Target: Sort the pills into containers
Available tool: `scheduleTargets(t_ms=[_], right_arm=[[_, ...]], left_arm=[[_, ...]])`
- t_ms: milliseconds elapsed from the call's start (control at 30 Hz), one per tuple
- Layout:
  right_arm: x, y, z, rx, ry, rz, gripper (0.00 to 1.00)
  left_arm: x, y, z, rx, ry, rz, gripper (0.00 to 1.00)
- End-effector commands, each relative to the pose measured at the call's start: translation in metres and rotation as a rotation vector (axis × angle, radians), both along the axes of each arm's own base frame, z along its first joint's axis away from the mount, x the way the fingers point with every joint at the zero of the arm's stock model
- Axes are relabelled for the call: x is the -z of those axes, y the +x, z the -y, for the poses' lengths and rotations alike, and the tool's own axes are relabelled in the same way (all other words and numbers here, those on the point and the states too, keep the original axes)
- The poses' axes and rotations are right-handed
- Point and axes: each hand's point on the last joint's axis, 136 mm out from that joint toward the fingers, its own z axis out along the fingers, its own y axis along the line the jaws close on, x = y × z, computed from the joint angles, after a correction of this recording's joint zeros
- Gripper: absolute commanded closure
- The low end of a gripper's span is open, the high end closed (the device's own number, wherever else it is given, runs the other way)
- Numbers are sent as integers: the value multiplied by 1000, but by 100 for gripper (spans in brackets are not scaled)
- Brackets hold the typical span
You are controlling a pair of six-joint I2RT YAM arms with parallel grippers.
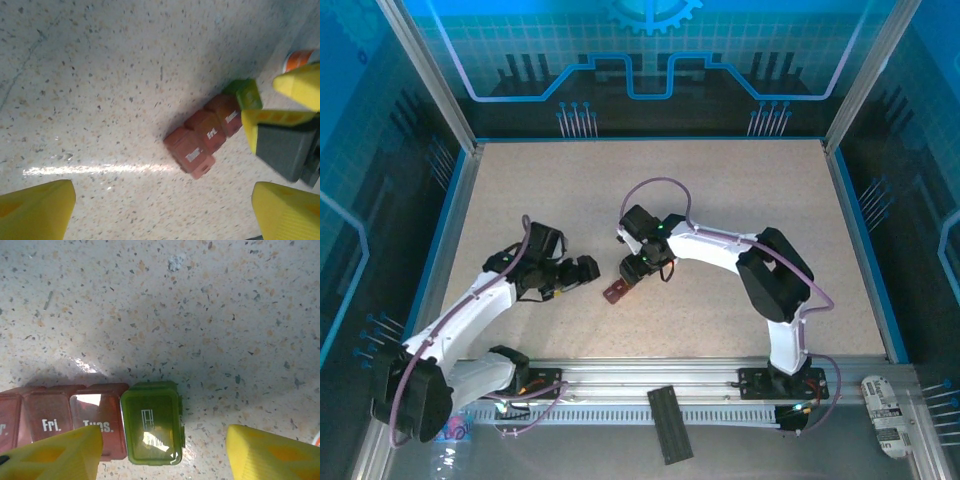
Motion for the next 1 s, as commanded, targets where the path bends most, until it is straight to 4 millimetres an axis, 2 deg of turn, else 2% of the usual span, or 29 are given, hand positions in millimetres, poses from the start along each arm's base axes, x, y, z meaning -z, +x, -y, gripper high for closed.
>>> scheduleTargets(t_ms=[0, 367, 533, 967], right_arm=[[5, 4, -5, 34, 27, -20, 33], [22, -3, 5, 54, -4, -43, 33], [25, -5, 7, 55, -9, -48, 33], [31, -8, 9, 67, -12, -60, 34]], left_arm=[[2, -5, -2, 73, 114, 5, 8], [16, -5, 25, 262, 263, 42, 6], [23, -6, 30, 335, 365, 56, 6], [47, 11, 50, 411, 440, 90, 5]])
